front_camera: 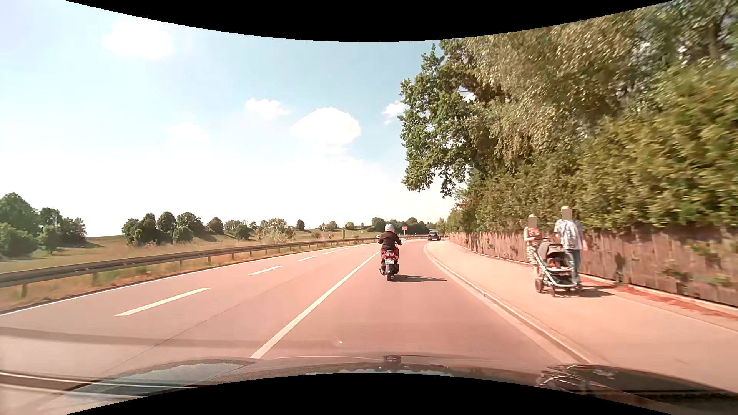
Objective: Follow the waypoints while adhering to traffic rules and regulations
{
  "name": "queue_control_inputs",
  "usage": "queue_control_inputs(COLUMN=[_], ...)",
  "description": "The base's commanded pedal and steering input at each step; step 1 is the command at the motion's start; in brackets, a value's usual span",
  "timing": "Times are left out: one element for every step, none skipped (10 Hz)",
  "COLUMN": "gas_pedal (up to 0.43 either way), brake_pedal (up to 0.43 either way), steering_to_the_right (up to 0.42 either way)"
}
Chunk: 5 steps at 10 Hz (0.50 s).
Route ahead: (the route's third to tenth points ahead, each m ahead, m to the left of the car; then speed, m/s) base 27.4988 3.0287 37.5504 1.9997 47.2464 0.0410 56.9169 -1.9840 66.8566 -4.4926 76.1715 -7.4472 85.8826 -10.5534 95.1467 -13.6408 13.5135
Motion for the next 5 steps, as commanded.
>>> queue_control_inputs(gas_pedal=[0.287, 0.287, 0.287, 0.287, 0.287], brake_pedal=[0.012, 0.012, 0.012, 0.012, 0.012], steering_to_the_right=[0.013, 0.012, 0.012, 0.012, 0.012])
